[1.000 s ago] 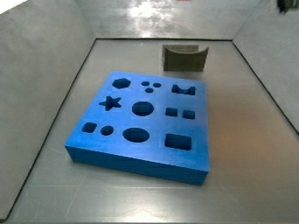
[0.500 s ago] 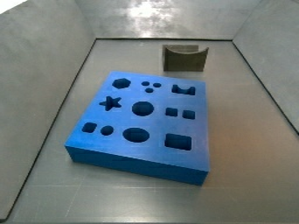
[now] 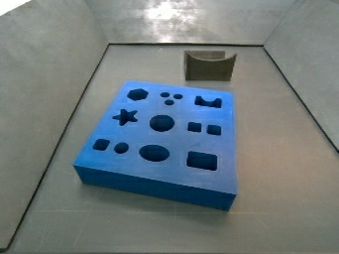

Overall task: Pick up the rectangle object. Move up. Place the rectangle object on the fixture. Regrasp the rectangle object. Move to above the board. Insert the rectangle object.
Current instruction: Move to above the board.

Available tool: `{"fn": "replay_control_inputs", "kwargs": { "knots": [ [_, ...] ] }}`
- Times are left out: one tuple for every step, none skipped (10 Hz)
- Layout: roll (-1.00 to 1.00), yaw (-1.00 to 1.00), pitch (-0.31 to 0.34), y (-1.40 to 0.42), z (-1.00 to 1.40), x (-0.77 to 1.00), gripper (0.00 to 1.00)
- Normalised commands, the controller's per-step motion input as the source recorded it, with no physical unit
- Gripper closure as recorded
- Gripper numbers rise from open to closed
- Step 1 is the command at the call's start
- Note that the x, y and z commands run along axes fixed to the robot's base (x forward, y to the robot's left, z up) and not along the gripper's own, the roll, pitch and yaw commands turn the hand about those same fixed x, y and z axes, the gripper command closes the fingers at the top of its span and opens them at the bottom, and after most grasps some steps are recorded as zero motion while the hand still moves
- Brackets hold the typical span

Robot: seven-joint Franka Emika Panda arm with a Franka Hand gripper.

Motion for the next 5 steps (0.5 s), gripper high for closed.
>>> {"fn": "replay_control_inputs", "kwargs": {
  "knots": [
    [-1.0, -0.2, -0.03, -0.06, 0.04, -0.13, 1.0],
    [-1.0, -0.2, -0.023, -0.01, 0.02, -0.09, 1.0],
    [-1.0, -0.19, -0.017, 0.01, 0.01, -0.07, 1.0],
    [-1.0, -0.18, -0.012, 0.03, 0.0, -0.05, 1.0],
    [-0.82, -0.14, -0.012, 0.03, 0.0, -0.04, 1.0]
  ]
}}
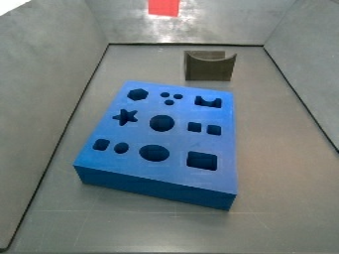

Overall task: Pick up the rectangle object. Move up. Place the rectangle object on the fixture. Regrasp the rectangle object. Move to above the board. Insert the rectangle object.
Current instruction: Move to above the board, then insert the rectangle object.

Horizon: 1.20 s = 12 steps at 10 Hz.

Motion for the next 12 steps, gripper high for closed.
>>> {"fn": "replay_control_inputs", "kwargs": {
  "knots": [
    [-0.52, -0.07, -0.01, 0.02, 0.0, -0.04, 1.0],
    [-0.39, -0.05, -0.014, 0.02, 0.0, -0.03, 1.0],
    [-0.26, -0.03, -0.016, 0.01, -0.01, -0.02, 1.0],
    [0.0, 0.0, 0.0, -0.05, 0.0, 0.0, 1.0],
    [-0.08, 0.09, 0.0, -0.32, -0.03, 0.0, 1.0],
    [-0.08, 0.0, -0.037, -0.46, -0.11, 0.01, 1.0],
    [-0.06, -0.04, -0.04, -0.51, -0.06, 0.19, 1.0],
    [-0.07, -0.03, 0.0, -0.49, -0.07, 0.38, 1.0],
    [0.0, -0.03, 0.0, -0.53, -0.19, 0.43, 1.0],
    [0.0, -0.1, 0.0, -0.53, -0.21, 0.47, 1.0],
    [0.01, -0.17, 0.0, -0.53, -0.25, 0.5, 1.0],
    [0.09, -0.23, 0.0, -0.45, -0.3, 0.47, 1.0]
  ]
}}
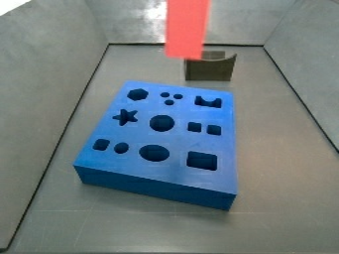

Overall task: Pick up the rectangle object. Move up. Place the rectangle object on the fixture. Regrasp the rectangle object. Move to above the board. Insert the rectangle object.
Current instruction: Insert the rectangle object.

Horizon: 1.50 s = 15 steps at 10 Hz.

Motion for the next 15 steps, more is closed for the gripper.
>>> {"fn": "replay_control_inputs", "kwargs": {
  "knots": [
    [0.17, -0.2, 0.009, -0.36, -0.43, 0.36, 1.0],
    [0.18, -0.21, 0.02, -0.33, -0.49, 0.3, 1.0],
    [0.16, -0.23, 0.009, -0.32, -0.47, 0.31, 1.0],
    [0.15, -0.23, 0.0, -0.29, -0.5, 0.31, 1.0],
    [0.09, -0.23, 0.009, -0.26, -0.5, 0.2, 1.0],
    [0.08, -0.25, 0.0, -0.29, -0.54, 0.11, 1.0],
    [0.03, -0.23, 0.0, -0.23, -0.49, 0.1, 1.0],
    [0.05, -0.21, 0.0, -0.21, -0.51, 0.02, 1.0],
    [0.05, -0.18, 0.0, -0.2, -0.5, 0.02, 1.0],
    [0.0, -0.01, 0.057, 0.0, -0.07, 0.0, 1.0],
    [-0.1, 0.0, 0.0, -0.05, -0.01, 0.0, 1.0],
    [0.0, 0.0, -0.051, -0.03, -0.22, -0.09, 1.0],
    [0.02, 0.0, -0.151, -0.13, -0.36, -0.03, 1.0],
    [0.0, 0.0, -0.06, 0.0, -0.11, 0.0, 1.0],
    [0.0, 0.0, 0.0, 0.0, -0.06, 0.0, 1.0]
  ]
}}
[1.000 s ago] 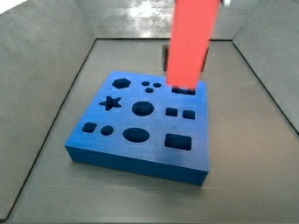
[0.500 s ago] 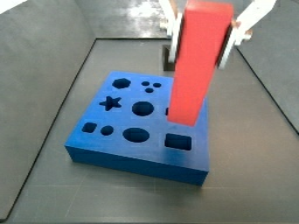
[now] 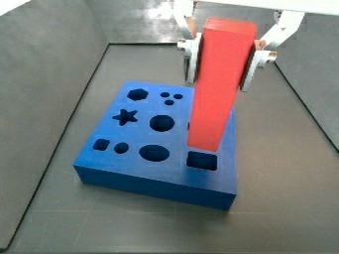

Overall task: Pick up the rectangle object. Move up. Place the rectangle object on the fixture. Regrasp the rectangle object. Move to above the board. Insert the rectangle object.
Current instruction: Insert the rectangle object.

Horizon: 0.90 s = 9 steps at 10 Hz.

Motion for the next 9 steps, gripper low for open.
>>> {"fn": "replay_control_inputs", "kwargs": {
  "knots": [
    [0.0, 0.05, -0.02, 0.0, -0.31, 0.0, 1.0],
    [0.0, 0.15, -0.037, -0.06, -0.4, 0.01, 1.0],
    [-0.07, 0.0, 0.0, 0.0, -0.05, 0.0, 1.0],
    [-0.03, 0.0, -0.037, 0.0, -0.07, 0.0, 1.0],
    [-0.02, 0.1, 0.0, -0.02, -0.21, 0.07, 1.0],
    [-0.01, 0.26, -0.02, -0.02, -0.28, 0.17, 1.0],
    [-0.13, 0.28, 0.0, 0.0, -0.06, 0.07, 1.0],
    [-0.02, 0.0, 0.0, 0.0, -0.07, 0.0, 1.0],
    [-0.07, 0.21, -0.037, 0.0, -0.18, 0.11, 1.0]
  ]
}}
